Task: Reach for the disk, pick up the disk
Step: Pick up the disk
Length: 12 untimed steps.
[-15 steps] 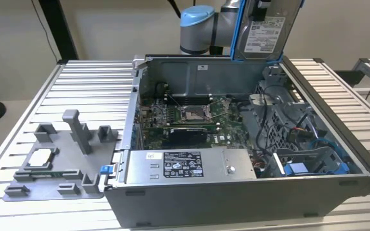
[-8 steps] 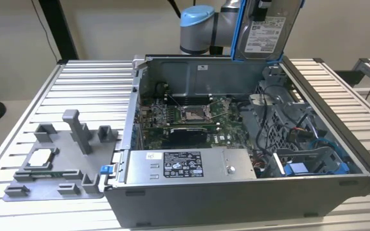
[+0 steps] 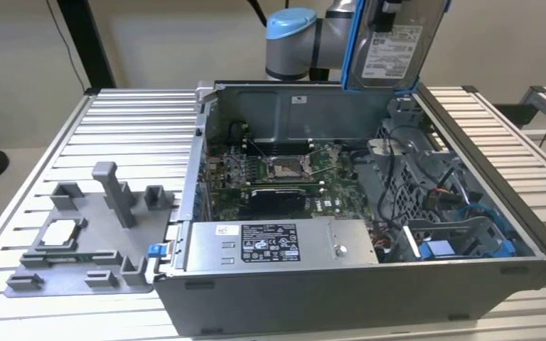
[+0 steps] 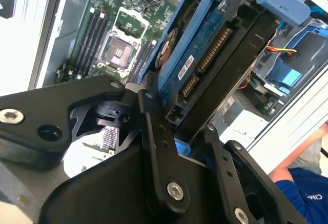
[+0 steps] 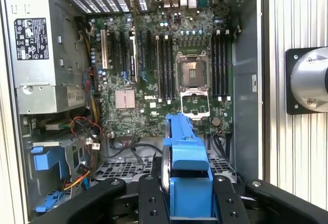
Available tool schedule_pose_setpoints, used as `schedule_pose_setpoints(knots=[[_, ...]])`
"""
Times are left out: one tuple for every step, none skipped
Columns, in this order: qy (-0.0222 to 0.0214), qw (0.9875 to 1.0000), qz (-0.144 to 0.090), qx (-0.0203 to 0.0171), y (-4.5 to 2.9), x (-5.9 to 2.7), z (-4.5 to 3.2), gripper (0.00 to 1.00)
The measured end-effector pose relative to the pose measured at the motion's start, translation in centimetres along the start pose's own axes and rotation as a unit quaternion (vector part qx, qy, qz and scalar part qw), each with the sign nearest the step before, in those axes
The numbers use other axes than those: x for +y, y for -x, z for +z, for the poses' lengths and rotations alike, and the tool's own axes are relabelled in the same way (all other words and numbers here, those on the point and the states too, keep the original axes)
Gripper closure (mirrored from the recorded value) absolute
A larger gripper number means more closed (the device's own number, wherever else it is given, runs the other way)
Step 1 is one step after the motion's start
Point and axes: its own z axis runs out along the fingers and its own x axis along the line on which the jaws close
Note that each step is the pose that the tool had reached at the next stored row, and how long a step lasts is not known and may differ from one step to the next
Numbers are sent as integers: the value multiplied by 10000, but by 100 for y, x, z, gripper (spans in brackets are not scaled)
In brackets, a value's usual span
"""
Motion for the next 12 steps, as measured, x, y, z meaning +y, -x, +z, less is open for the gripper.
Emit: schedule_pose_setpoints(knots=[[0,10000,0,1,-12,-1,-1,100],[0,10000,1,1,-27,-2,-1,100],[0,10000,1,0,-42,-3,-1,100],[0,10000,1,0,-60,-4,-1,100],[0,10000,0,0,-78,-6,-1,100],[0,10000,0,0,-97,-7,-1,100],[0,10000,0,0,-118,-9,-2,100],[0,10000,1,0,-137,-10,-2,100],[0,10000,1,0,-158,-12,-3,100],[0,10000,1,1,-179,-13,-3,100],[0,10000,1,0,-201,-15,-3,100],[0,10000,0,0,-223,-17,-3,100]])
